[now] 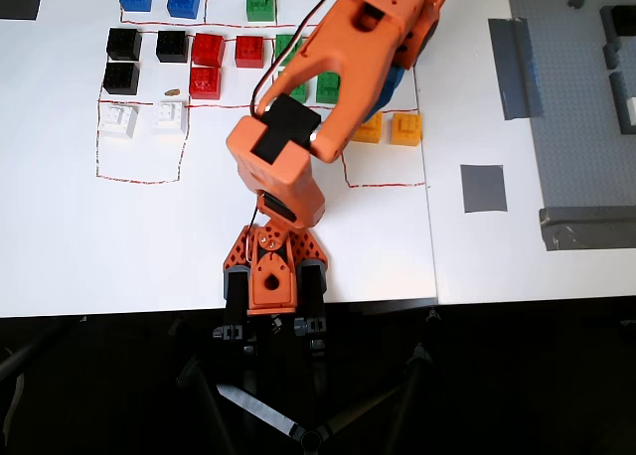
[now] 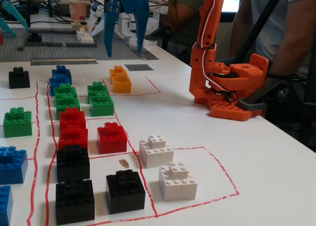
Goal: Grab the block and put it in the grey marker
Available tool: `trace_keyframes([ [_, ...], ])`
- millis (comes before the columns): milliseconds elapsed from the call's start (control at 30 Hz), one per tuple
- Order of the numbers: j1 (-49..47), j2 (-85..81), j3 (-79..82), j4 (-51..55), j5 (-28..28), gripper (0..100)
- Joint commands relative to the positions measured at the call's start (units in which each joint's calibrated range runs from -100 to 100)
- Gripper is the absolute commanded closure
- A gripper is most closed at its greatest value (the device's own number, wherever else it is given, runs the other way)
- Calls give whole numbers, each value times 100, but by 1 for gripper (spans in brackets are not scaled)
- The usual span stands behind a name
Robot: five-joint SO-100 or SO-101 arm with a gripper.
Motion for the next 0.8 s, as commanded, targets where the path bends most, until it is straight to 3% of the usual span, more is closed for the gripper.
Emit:
trace_keyframes([
  [0,139,-309,-167,70,34,70],
  [767,214,1029,315,-1121,-298,62],
])
